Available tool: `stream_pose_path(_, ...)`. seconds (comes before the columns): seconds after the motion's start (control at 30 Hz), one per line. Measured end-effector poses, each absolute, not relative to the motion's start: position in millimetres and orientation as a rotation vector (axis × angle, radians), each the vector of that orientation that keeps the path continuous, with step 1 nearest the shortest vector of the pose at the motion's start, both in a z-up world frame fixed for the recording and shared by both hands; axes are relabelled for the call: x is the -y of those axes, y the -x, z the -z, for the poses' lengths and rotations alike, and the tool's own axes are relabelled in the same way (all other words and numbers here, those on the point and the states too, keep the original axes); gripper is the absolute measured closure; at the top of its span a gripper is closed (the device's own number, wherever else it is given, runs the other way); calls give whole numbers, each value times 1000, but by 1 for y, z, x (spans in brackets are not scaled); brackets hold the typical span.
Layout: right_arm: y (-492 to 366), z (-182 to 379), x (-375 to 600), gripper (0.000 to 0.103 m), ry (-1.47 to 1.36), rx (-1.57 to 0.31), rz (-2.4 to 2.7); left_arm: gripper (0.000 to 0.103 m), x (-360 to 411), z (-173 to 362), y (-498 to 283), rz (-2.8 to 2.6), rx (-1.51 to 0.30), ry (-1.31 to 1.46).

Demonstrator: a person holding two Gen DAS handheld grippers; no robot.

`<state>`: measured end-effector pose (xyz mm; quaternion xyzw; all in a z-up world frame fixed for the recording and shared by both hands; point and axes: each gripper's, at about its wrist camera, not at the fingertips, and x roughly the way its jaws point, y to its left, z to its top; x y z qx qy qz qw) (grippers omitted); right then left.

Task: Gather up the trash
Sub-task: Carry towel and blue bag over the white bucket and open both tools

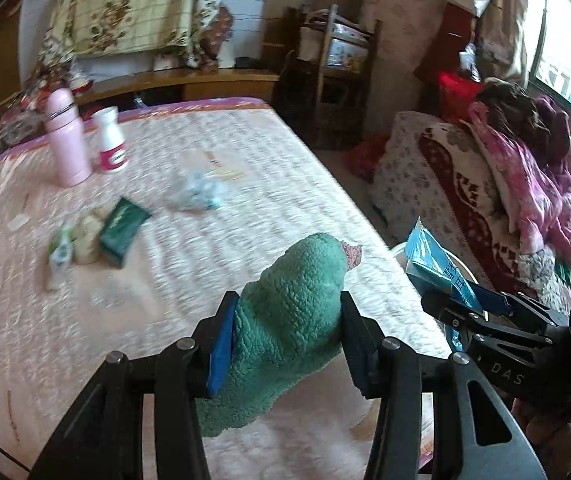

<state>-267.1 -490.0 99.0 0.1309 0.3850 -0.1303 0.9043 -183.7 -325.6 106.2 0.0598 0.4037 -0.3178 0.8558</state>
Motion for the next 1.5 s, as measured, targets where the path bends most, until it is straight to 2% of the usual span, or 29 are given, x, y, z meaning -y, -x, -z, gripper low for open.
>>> stream_pose_path(0.4,304,-93,565,42,-331,-793,422,53,408,-94,192,792,-890,-156)
stream_pose_path(1.2,324,-39,675,42,-489,-853,631,53,525,-66,196,949,-978,-194)
stream_pose_path(1.5,331,-35,689,28,-523,-838,685,52,536,-59,196,942,-978,-216)
